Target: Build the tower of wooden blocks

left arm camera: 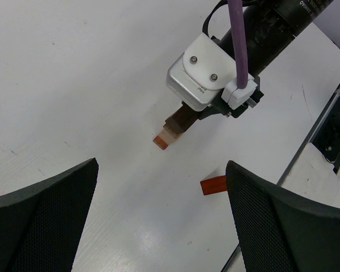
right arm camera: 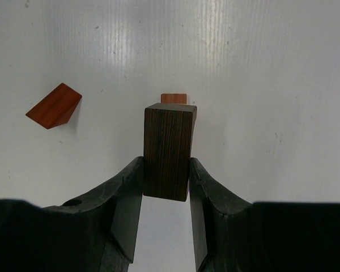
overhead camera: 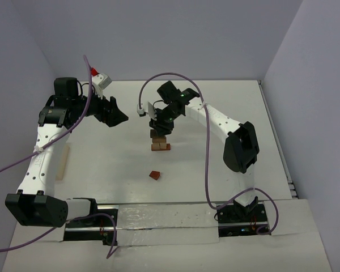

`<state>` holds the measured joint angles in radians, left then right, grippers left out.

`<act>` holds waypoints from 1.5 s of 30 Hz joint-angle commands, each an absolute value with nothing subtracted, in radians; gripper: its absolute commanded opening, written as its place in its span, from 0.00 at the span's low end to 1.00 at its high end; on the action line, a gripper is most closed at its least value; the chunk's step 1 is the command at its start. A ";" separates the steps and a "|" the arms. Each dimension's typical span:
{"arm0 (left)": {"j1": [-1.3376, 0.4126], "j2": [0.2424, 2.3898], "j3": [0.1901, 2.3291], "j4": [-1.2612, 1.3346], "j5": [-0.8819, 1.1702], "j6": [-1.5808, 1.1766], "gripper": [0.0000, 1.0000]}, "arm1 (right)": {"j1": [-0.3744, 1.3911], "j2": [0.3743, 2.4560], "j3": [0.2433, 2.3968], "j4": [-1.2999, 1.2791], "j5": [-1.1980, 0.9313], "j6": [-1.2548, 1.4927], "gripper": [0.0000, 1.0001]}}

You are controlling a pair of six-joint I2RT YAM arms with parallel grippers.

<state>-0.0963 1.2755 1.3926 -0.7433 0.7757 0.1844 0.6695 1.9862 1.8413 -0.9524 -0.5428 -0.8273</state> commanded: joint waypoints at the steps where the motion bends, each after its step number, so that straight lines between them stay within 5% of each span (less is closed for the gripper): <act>1: -0.089 1.264 1.407 -0.706 0.804 0.178 0.99 | 0.664 1.939 1.836 -0.944 -0.546 -0.836 0.07; 45: -0.086 1.266 1.399 -0.707 0.816 0.181 0.99 | 0.656 1.972 1.834 -0.954 -0.549 -0.896 0.20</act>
